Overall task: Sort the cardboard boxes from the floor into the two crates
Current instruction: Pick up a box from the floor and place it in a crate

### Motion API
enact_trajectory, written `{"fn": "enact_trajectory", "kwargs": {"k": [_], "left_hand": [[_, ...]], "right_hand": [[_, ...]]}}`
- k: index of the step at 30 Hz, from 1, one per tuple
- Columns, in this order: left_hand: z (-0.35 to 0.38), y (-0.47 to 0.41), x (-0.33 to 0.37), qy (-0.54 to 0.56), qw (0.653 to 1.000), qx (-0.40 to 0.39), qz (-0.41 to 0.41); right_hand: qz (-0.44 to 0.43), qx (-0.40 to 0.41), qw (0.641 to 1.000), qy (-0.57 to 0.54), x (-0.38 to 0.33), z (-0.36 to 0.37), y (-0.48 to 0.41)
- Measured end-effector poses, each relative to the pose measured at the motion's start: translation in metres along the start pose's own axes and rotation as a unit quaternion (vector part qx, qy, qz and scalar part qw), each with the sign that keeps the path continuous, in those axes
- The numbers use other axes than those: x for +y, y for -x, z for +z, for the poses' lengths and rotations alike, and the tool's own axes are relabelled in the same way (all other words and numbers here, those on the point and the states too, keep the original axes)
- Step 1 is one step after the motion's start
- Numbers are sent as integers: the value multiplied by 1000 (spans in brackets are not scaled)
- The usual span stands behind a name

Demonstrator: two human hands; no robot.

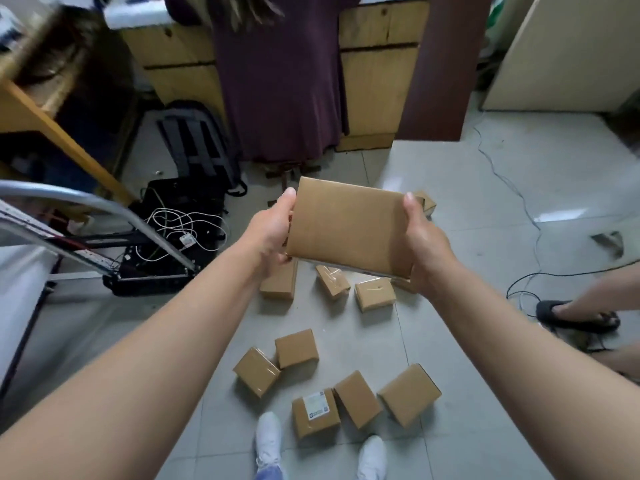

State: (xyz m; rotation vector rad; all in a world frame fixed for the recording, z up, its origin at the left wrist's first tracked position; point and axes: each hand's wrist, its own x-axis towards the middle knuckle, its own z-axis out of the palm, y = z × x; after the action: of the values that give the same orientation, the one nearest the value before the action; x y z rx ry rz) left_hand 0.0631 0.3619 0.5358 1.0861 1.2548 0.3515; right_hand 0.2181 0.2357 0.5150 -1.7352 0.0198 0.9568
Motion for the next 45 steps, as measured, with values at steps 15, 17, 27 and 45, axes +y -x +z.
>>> {"fn": "enact_trajectory", "kwargs": {"k": [15, 17, 27, 45], "left_hand": [[-115, 211, -9, 111, 989, 78, 58], [-137, 238, -20, 115, 988, 81, 68], [-228, 351, -86, 147, 985, 52, 79], [-225, 449, -171, 220, 957, 117, 151]], "right_hand": [[-139, -91, 986, 19, -14, 29, 215], [-154, -91, 984, 20, 0, 34, 250], [-140, -125, 982, -27, 79, 54, 376], [-50, -249, 967, 23, 119, 1, 429]]}}
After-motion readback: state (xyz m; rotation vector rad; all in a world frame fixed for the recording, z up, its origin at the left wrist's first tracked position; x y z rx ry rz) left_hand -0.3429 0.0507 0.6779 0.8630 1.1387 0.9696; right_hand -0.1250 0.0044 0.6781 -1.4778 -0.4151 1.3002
